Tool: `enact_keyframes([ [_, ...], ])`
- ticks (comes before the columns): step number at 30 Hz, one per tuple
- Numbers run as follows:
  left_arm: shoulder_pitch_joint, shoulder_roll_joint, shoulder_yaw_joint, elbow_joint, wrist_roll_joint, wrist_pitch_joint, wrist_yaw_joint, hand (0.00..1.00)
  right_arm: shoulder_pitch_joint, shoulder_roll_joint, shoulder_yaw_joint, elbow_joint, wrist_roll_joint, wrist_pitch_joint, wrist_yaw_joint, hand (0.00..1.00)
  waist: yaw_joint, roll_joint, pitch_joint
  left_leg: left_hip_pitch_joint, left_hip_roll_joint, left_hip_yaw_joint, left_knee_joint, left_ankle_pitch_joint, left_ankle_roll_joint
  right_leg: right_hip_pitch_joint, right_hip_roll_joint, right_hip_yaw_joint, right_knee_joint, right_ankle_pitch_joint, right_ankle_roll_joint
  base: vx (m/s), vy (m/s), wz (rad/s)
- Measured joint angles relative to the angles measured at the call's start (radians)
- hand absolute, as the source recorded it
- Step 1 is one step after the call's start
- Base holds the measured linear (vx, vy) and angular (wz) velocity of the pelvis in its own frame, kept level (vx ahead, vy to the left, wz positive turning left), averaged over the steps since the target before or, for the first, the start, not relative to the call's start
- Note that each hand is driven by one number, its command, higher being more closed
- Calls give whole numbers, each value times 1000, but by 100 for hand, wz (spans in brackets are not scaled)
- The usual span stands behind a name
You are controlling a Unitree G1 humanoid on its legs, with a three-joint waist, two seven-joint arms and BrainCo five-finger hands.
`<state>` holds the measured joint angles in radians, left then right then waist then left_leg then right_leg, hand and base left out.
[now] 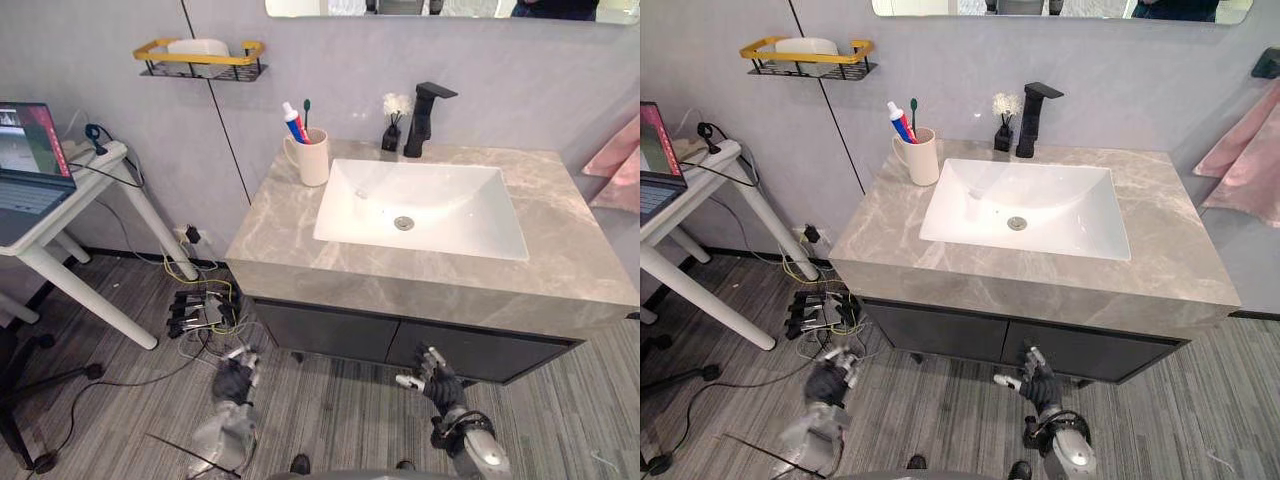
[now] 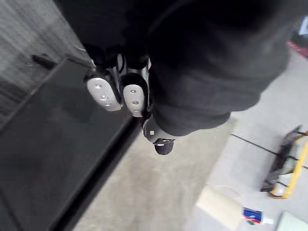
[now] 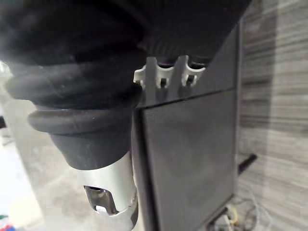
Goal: Organize washtable
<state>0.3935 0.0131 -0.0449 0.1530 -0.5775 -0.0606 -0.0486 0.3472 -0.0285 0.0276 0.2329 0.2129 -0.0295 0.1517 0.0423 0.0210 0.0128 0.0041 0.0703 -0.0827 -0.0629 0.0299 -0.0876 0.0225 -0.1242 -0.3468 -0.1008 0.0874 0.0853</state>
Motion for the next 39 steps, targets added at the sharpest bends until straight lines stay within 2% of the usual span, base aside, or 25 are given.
enact_keyframes([
  [1, 1, 1, -32, 23, 1, 11, -12, 0, 6, 2, 10, 8, -1, 0, 2, 0, 0, -1, 0, 0, 0, 0, 2, -2, 2, 0, 0, 0, -2, 0, 0, -34, -5, 1],
  [5, -2, 11, -107, 48, 1, 20, -39, 0, 5, 2, 40, 30, -10, 1, 4, 0, -1, -5, -3, -6, 1, 2, 10, -8, -2, -3, 1, 5, -2, -3, -4, -21, -2, -3],
  [11, -15, 51, -160, 54, 41, 20, -37, 0, 1, 1, 78, 65, -10, 2, 1, 0, -2, -13, -7, -8, 1, 4, 10, -8, -1, -9, 2, 17, -2, -1, -2, -5, -1, -2],
  [27, -47, 71, -189, 132, 200, 20, -12, 0, -28, -19, 152, 108, -59, 2, -1, 0, -4, -34, -16, -7, -1, 5, 16, -14, 0, -10, 1, 19, -2, 1, 2, 0, 0, 0],
  [31, -47, 71, -190, 133, 202, 20, -12, 0, -32, -20, 151, 124, -60, 2, -8, 0, -4, -37, -14, -10, 0, 14, 30, -24, 0, -16, 1, 26, -1, 0, 3, -14, 0, -5],
  [35, -53, 71, -189, 151, 208, 18, -10, 0, -47, -22, 142, 152, -66, 2, -22, 0, -2, -44, -5, -28, 1, 71, 43, -33, 3, -64, 1, 96, 4, 14, 4, -25, 13, -43],
  [39, -109, 75, -181, 234, 237, 17, -7, 0, -92, -21, 103, 199, -71, 0, -42, 0, -4, -61, 44, -62, -1, 177, 107, -67, 17, -156, -2, 203, 67, 23, 13, -58, 42, -83],
])
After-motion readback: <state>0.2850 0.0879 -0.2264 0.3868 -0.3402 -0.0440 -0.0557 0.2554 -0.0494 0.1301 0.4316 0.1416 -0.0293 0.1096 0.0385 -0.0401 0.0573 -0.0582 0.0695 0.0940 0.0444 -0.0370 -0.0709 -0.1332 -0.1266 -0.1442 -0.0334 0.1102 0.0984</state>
